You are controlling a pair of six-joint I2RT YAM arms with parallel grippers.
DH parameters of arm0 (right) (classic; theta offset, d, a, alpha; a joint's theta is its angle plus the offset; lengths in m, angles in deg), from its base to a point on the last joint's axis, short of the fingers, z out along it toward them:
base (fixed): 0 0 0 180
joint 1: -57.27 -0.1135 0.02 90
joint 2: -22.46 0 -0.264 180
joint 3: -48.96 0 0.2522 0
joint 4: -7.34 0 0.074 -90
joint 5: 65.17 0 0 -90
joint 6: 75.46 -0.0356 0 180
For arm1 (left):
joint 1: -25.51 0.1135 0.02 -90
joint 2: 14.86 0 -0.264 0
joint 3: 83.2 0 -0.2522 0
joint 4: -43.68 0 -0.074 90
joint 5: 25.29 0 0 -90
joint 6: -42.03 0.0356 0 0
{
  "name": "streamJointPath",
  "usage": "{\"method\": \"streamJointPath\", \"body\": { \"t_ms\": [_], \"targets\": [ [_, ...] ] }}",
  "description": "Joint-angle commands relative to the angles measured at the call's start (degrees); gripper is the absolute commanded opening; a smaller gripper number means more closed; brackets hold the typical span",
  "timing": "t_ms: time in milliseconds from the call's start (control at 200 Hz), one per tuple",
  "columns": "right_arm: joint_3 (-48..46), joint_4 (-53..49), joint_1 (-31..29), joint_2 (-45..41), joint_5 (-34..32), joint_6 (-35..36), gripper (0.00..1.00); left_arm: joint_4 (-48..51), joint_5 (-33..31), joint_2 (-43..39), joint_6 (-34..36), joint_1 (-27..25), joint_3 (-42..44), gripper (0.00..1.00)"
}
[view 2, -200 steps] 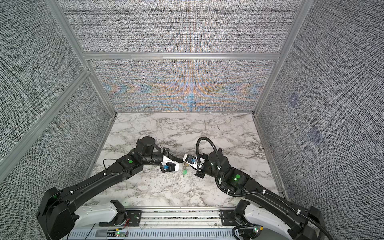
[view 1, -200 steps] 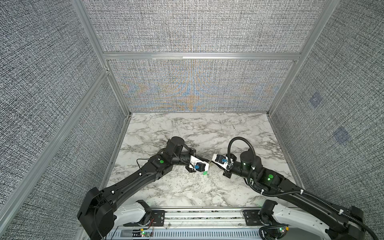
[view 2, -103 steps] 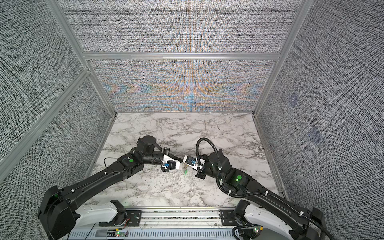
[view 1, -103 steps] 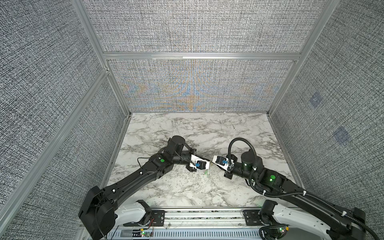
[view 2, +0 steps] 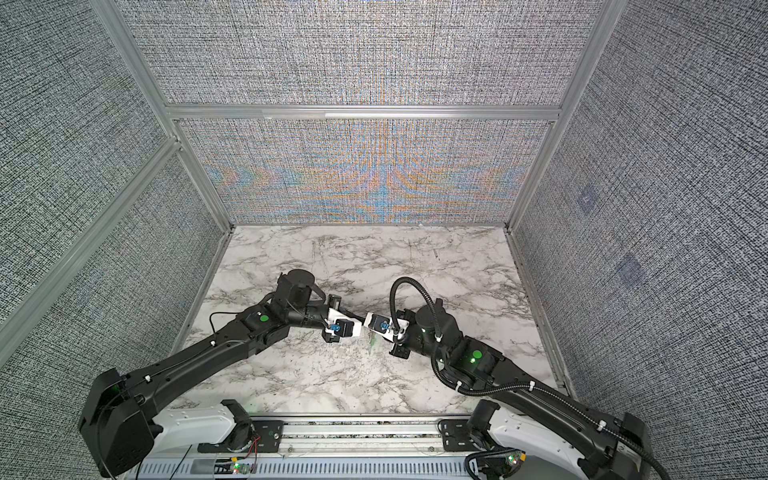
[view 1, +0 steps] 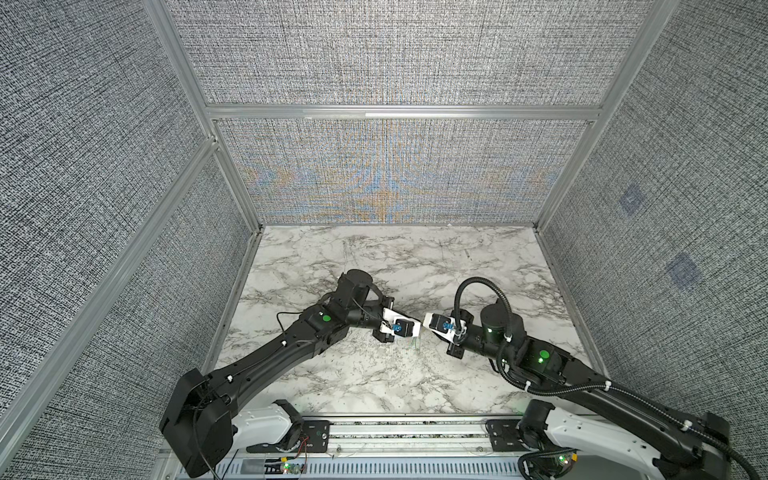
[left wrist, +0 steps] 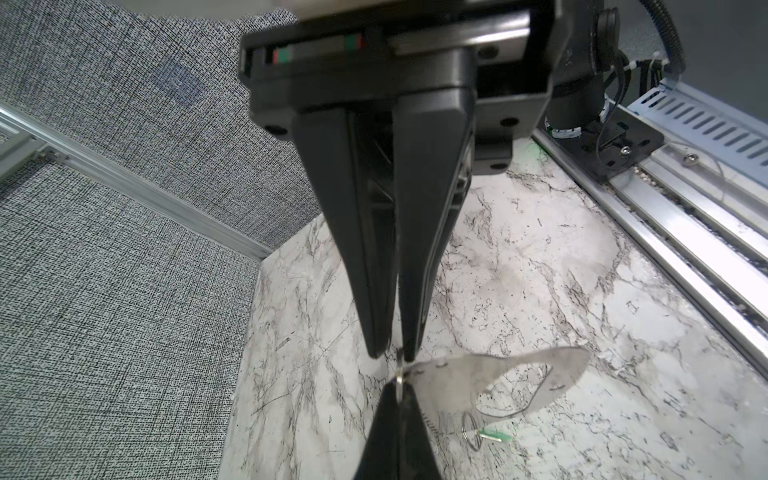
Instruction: Remove the keys from the keyring
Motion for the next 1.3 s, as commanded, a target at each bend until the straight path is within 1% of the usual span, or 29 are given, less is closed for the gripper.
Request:
{"method": "streamJointPath", "body": {
  "t_ms": [0, 295, 410, 465, 535, 565, 635, 710, 840, 905, 1036, 1296],
  "targets": [
    [0.2, 2.0, -0.2, 0.4, -0.3, 0.8, 0.13, 1.0, 1.9, 0.4, -0.8, 0.0, -0.7, 0.0],
    [-0.1, 3.4, -0.3, -0.1, -0.6, 0.6, 0.06, 2.8, 2.5, 1.4, -0.8, 0.0, -1.5, 0.0],
    [-0.4, 3.5, -0.3, -0.2, -0.5, 0.2, 0.0, 2.4, 2.4, 1.4, -2.0, 0.1, -1.6, 0.0],
    [-0.9, 4.0, -0.3, -0.3, -0.7, -0.4, 0.0, 1.8, 1.5, 1.3, -4.1, 0.1, -1.5, 0.09],
    [-1.8, 5.6, -0.3, -0.7, -2.0, -2.8, 0.0, -0.5, -0.6, 0.5, -9.6, 0.3, -1.1, 0.23],
    [-2.2, 6.3, -0.3, -0.9, -2.2, -3.3, 0.0, -2.0, -1.1, 0.1, -11.5, 0.6, -0.4, 0.26],
    [-3.3, 7.8, -0.4, -1.1, -2.0, -4.5, 0.0, -6.1, -0.6, -1.8, -15.2, 1.7, 2.2, 0.28],
    [-3.7, 8.6, -0.3, -1.1, -1.4, -5.3, 0.0, -10.6, 0.2, -3.8, -19.5, 2.6, 5.2, 0.28],
    [-3.8, 9.0, -0.3, -0.8, -0.7, -5.9, 0.0, -12.2, 0.2, -5.7, -21.7, 2.8, 7.5, 0.28],
    [-3.6, 8.4, -0.3, -0.5, -0.5, -6.0, 0.0, -12.4, 0.5, -6.1, -21.6, 2.8, 8.0, 0.28],
    [-2.6, 6.6, -0.3, -0.2, -0.2, -5.8, 0.0, -11.8, 1.5, -6.0, -19.0, 2.8, 7.3, 0.27],
    [1.8, -1.0, -0.2, 1.6, 0.1, -4.8, 0.0, -2.2, 2.1, -3.9, -10.8, 2.0, 1.8, 0.25]
  ]
}}
